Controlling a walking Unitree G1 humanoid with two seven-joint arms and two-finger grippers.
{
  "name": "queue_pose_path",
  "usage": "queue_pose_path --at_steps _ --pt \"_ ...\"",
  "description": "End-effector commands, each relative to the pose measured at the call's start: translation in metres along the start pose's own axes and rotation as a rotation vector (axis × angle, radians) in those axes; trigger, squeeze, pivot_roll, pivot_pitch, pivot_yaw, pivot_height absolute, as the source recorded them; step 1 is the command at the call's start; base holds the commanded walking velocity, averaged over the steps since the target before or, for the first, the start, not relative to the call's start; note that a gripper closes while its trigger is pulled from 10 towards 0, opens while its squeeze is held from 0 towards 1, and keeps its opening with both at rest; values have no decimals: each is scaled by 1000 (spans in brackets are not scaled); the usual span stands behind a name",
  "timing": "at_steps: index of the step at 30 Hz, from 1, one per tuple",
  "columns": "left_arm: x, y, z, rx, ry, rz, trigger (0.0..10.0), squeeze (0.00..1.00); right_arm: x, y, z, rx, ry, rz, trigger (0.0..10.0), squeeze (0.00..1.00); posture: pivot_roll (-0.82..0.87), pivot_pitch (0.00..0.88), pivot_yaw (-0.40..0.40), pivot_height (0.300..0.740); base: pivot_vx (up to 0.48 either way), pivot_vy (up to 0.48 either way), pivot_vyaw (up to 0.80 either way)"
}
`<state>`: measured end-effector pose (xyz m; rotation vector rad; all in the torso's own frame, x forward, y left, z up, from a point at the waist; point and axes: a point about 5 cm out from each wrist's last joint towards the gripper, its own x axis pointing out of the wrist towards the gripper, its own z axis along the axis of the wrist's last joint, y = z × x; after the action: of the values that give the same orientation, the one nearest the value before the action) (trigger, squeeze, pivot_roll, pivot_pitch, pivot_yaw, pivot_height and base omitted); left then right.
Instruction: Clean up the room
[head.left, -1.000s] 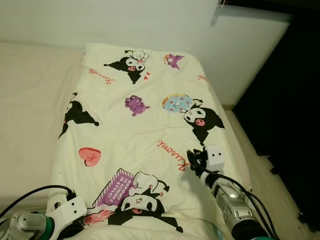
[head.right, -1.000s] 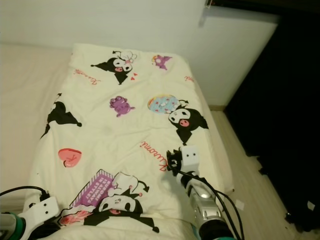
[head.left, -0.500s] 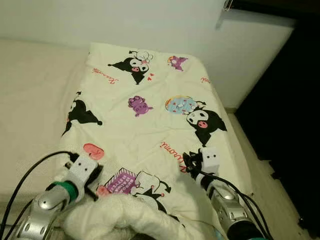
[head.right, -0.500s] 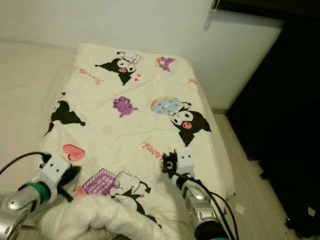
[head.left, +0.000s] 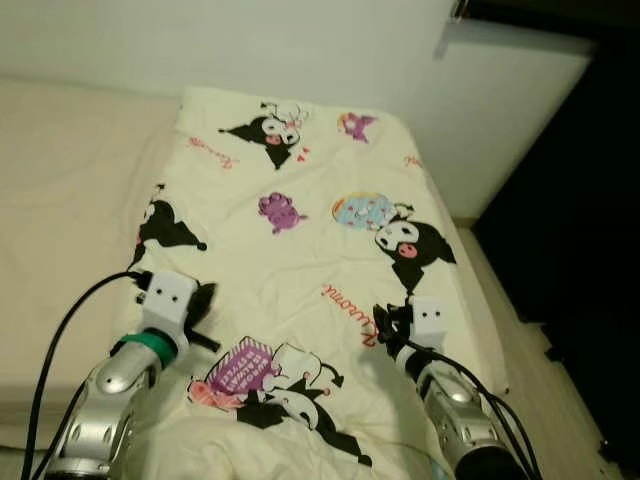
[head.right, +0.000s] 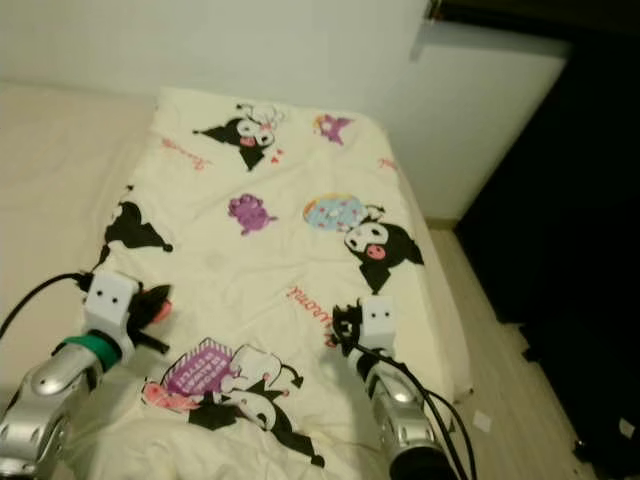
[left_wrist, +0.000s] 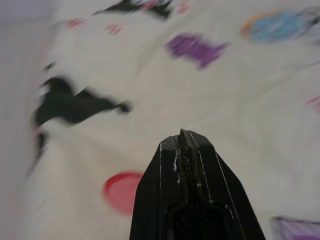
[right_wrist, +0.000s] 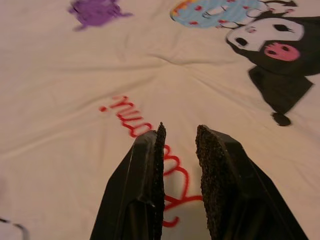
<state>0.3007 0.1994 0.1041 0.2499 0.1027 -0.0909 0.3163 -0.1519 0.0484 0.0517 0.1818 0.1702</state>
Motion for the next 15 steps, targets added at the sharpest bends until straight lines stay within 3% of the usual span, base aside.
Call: queue_pose_path --at_steps 1,5,15 --pt "0 -4 -11 42 44 51 10000 0 -2 -5 -3 2 5 -51 10000 0 165 0 -80 600 0 0 0" --pt "2 -6 -19 9 94 115 10000 0 -5 -11 -5 83 -1 -143 10000 0 155 0 -73 620 0 0 0" --pt "11 -26 -13 30 59 68 10000 0 -10 -9 -16 71 34 -166 10000 0 157 0 -66 660 0 0 0"
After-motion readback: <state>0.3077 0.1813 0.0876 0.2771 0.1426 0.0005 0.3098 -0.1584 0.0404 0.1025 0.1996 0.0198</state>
